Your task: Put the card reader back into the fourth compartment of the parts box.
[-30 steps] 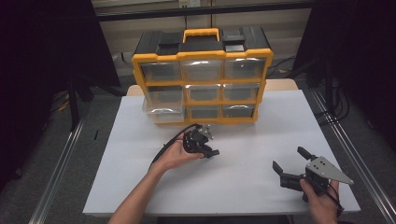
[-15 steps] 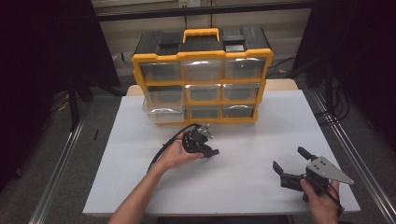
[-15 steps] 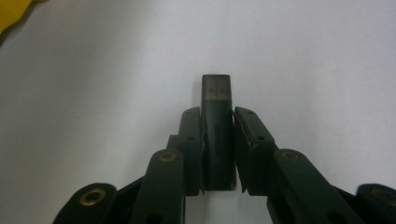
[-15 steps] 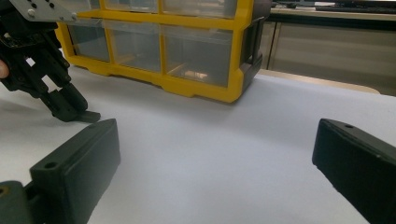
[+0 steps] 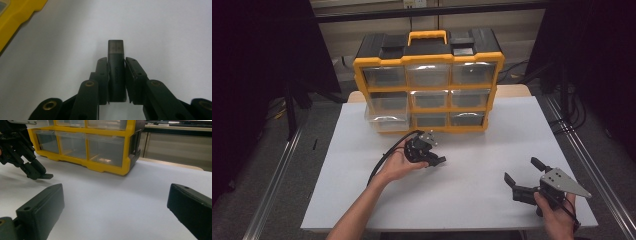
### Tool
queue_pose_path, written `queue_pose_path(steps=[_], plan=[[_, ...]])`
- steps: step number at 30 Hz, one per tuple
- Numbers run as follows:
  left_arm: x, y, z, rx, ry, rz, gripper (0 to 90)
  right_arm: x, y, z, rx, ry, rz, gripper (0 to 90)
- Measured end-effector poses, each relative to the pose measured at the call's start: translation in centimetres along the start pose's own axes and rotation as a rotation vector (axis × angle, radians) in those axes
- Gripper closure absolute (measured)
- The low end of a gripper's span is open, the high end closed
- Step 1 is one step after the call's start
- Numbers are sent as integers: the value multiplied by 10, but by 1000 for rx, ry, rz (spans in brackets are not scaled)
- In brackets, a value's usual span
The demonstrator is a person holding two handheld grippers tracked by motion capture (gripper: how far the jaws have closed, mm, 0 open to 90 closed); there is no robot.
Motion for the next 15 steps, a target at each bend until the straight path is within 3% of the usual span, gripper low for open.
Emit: queue_pose_path(steps=[2, 3, 15], plan=[[-1, 2, -1, -6, 15, 6, 736, 0, 0, 0, 0, 1, 1, 10], [-3, 1, -1, 3, -3, 14, 736, 0, 0, 0, 0, 2, 1, 10], [-12, 6, -3, -5, 46, -4, 736, 0, 0, 0, 0, 1, -1, 10]])
Point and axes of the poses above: each handheld gripper's, and its own axes: x roughly forward along the jaws, z roughly out of its underside, y roughly to its right, the point moved 4 cm from there along x, roughly forward along the jaws, and after that the axes turned 9 degrees about x, right-handed, at the moved point
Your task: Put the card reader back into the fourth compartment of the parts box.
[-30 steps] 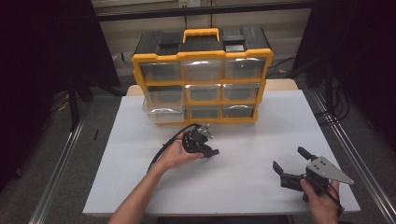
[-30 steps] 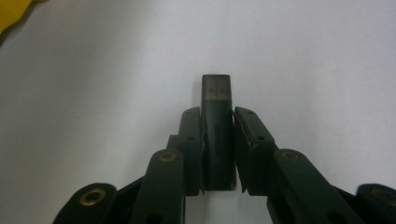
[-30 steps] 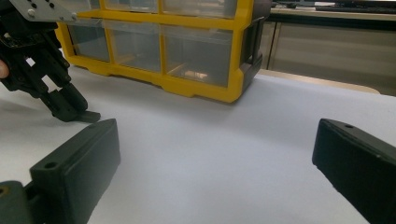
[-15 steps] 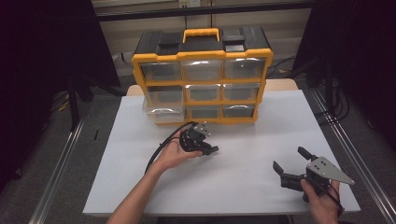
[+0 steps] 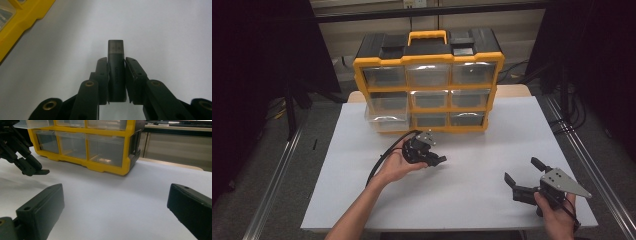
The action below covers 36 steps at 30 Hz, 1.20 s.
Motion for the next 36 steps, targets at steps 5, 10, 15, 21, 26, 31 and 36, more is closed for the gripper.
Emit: queue_pose_path(steps=[5, 10, 15, 21, 26, 31, 36], plan=[[-6, 2, 0, 2, 18, -6, 736, 0, 0, 0, 2, -1, 1, 10], [-10, 4, -2, -7, 43, -21, 736, 0, 0, 0, -1, 0, -1, 10], [-13, 8, -6, -12, 76, -25, 736, 0, 0, 0, 4, -1, 0, 10], [-24, 9, -8, -24, 110, -22, 736, 0, 0, 0, 3, 0, -2, 10], [-28, 12, -8, -24, 120, -21, 736, 0, 0, 0, 3, 1, -1, 10], [-34, 12, -9, -38, 148, -27, 736, -1, 0, 0, 3, 2, -2, 10], [-42, 15, -12, -24, 167, -40, 736, -1, 0, -1, 4, 5, 2, 9]])
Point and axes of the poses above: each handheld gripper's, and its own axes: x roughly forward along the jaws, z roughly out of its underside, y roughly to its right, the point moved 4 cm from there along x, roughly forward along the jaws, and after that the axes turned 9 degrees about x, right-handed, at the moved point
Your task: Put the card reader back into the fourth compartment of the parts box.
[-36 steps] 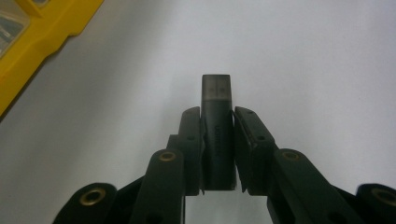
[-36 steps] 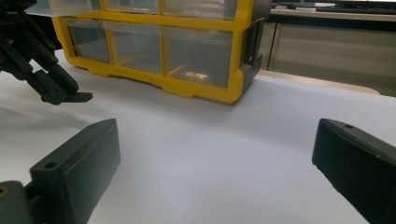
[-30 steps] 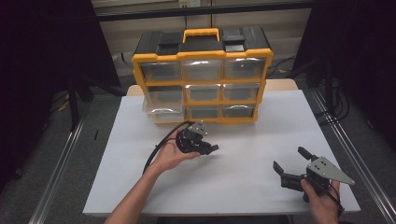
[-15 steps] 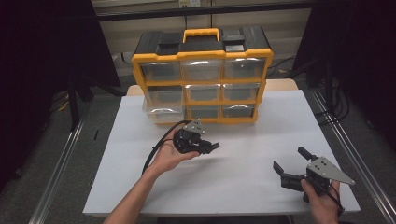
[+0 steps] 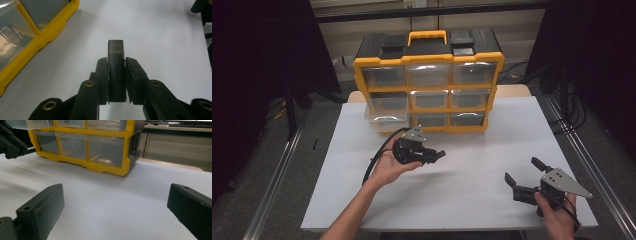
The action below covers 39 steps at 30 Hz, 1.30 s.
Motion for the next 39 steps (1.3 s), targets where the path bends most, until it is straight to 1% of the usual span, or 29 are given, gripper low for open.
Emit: queue_pose_path(steps=[1, 3, 4, 6, 8, 9, 10, 15, 17, 18, 23, 24, 25, 30, 31, 34, 35, 37, 39], plan=[[-2, 1, -1, 4, 2, 4, 736, 0, 0, 0, -3, 2, -2, 10], [-5, 1, -3, 6, 18, -7, 736, 0, 0, 0, -3, 2, -2, 9], [-7, 2, -4, 5, 21, -2, 736, 0, 0, 0, -3, 2, -3, 9], [-9, 3, -5, 3, 34, -14, 736, 0, 0, 0, -3, 2, -5, 9], [-11, 4, -6, 2, 42, -17, 736, 0, 0, 0, -3, 1, 0, 4], [-14, 4, -7, 13, 40, -19, 736, 0, 0, 0, 1, 1, 1, 4], [-16, 5, -8, 8, 50, -26, 736, 0, 0, 0, -2, 5, -1, 5], [-25, 7, -13, 16, 74, -36, 736, 0, 0, -1, -2, 5, -2, 4], [-28, 7, -15, 12, 87, -41, 736, 0, 0, 0, -2, 4, -1, 4], [-30, 7, -15, 18, 87, -43, 736, 0, 0, 0, 0, 3, -1, 4], [-40, 6, -17, 16, 103, -55, 736, 0, 0, 0, -4, 1, -2, 4], [-42, 6, -18, 8, 113, -55, 736, 0, 0, 0, -2, 1, -1, 3], [-44, 6, -18, 15, 110, -61, 736, 0, 0, 0, -2, 2, -2, 4], [-53, 6, -22, 23, 129, -73, 736, 0, 0, 0, -4, 3, -5, 4], [-55, 7, -23, 20, 136, -75, 736, 0, 0, 0, -4, 3, -3, 4], [-61, 6, -25, 26, 142, -81, 736, 0, 0, 0, 0, 3, -5, 4], [-64, 6, -26, 23, 153, -80, 736, 0, 0, 0, -1, 3, -4, 3], [-68, 6, -28, 29, 153, -84, 736, 0, 0, 0, -2, 4, -3, 4], [-71, 8, -30, 39, 152, -75, 736, 0, 0, 0, 1, 5, 0, 4]])
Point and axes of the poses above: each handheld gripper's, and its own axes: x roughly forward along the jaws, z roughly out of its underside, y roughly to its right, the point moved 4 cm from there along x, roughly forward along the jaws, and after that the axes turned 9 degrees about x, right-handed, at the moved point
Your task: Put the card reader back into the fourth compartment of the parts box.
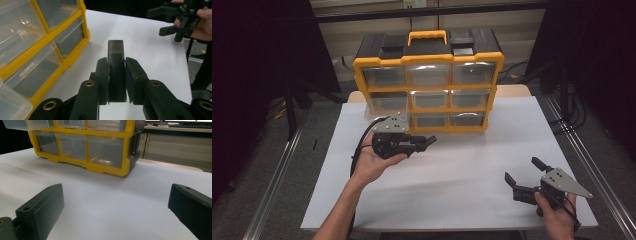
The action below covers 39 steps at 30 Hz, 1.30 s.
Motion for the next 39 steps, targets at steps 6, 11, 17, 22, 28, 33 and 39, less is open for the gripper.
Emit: queue_pose_path(steps=[6, 11, 17, 22, 28, 33, 39], plan=[[-9, 0, -11, 10, 14, -14, 736, 0, 0, 0, -4, 2, -4, 4], [-18, -4, -16, 11, 19, -40, 736, 0, 0, 0, 0, 2, 0, 4], [-20, -7, -19, 27, -17, -64, 736, 0, 0, -1, -3, 5, 0, 4], [-27, -14, -25, 29, -28, -81, 736, 0, 1, -1, -5, 6, 4, 5], [-37, -22, -28, 14, -25, -101, 736, -1, 0, -1, -3, 8, 4, 5], [-46, -27, -31, 14, -24, -120, 736, 0, 1, -1, -3, 9, 7, 5], [-55, -32, -36, 20, -16, -135, 736, 0, 0, -1, -2, 8, 6, 5]])
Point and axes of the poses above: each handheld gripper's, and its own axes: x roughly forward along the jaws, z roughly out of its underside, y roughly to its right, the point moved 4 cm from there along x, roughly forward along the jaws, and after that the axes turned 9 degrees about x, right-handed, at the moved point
